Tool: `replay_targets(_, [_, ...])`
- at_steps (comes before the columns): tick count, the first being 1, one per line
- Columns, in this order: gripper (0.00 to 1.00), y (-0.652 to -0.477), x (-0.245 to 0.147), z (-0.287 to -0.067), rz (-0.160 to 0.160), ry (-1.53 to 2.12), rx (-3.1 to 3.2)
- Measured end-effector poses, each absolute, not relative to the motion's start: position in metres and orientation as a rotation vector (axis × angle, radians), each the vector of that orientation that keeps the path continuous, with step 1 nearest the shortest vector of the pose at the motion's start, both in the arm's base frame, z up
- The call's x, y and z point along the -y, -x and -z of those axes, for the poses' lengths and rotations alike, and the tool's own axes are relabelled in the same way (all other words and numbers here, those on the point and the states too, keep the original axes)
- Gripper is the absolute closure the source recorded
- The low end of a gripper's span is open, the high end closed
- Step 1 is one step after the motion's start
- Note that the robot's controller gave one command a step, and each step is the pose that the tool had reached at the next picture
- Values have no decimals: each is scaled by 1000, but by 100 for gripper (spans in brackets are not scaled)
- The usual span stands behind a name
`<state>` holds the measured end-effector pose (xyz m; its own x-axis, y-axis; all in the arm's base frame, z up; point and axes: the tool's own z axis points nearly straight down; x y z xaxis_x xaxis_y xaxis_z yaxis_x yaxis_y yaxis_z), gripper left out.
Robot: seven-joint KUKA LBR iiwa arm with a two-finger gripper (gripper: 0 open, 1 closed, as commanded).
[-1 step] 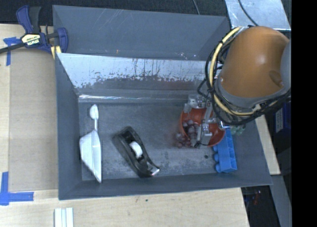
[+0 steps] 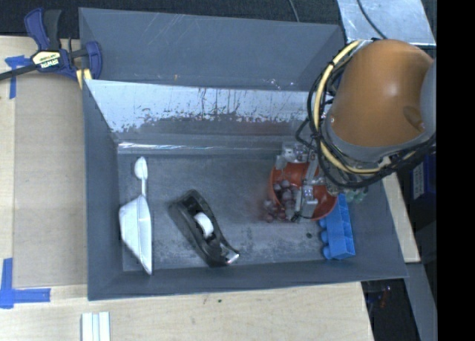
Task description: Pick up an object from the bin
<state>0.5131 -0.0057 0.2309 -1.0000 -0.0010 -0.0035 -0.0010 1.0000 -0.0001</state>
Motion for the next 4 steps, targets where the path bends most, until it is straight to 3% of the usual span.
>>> replay_targets(1, [0, -504, -1, -190, 0, 5, -3138])
replay_targets(2, [100, -514, 0, -182, 0, -3, -3130])
replay_targets(4, [100, -518, 1, -175, 0, -27, -3132])
